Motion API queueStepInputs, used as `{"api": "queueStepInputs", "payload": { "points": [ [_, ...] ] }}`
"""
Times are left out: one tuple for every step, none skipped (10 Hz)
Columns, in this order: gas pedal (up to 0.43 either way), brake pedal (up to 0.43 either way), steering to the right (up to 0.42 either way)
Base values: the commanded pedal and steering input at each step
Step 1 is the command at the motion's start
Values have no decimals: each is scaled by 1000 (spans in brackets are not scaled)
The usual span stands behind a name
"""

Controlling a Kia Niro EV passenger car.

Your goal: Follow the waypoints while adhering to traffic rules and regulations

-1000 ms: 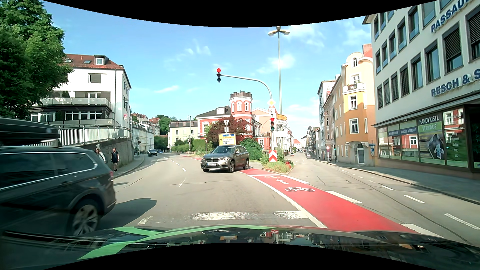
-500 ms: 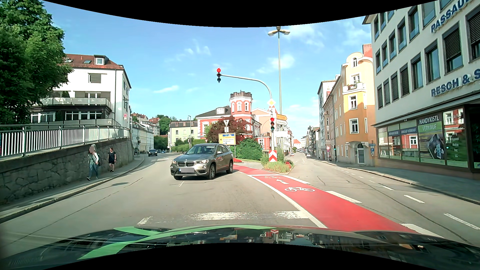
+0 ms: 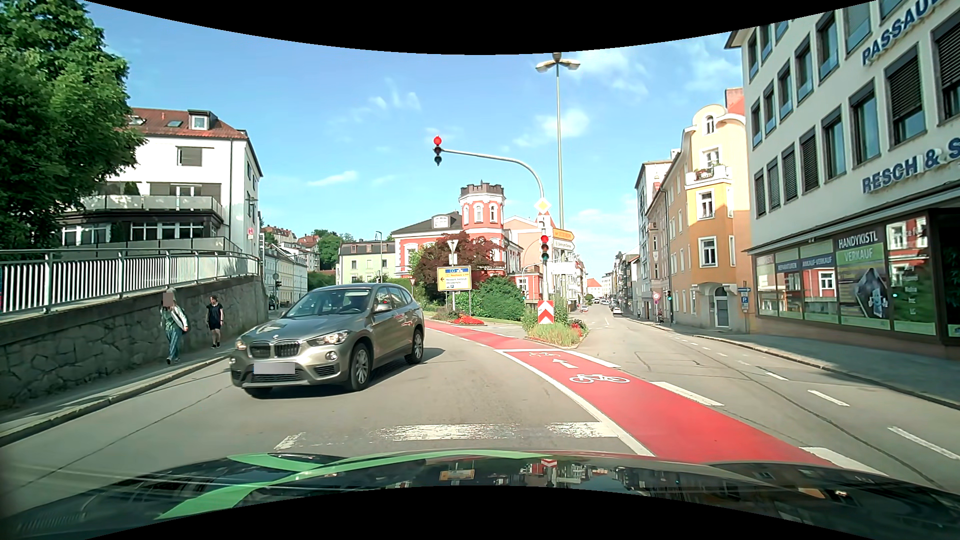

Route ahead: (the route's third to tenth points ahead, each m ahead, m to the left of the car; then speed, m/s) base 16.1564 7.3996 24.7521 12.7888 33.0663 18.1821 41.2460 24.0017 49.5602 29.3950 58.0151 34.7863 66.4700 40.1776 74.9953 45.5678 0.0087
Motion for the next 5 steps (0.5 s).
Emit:
{"api": "queueStepInputs", "payload": {
  "points": [
    [0,457,-96],
    [0,457,-91],
    [0,457,-89],
    [0,451,-89],
    [0,451,-89]
  ]
}}
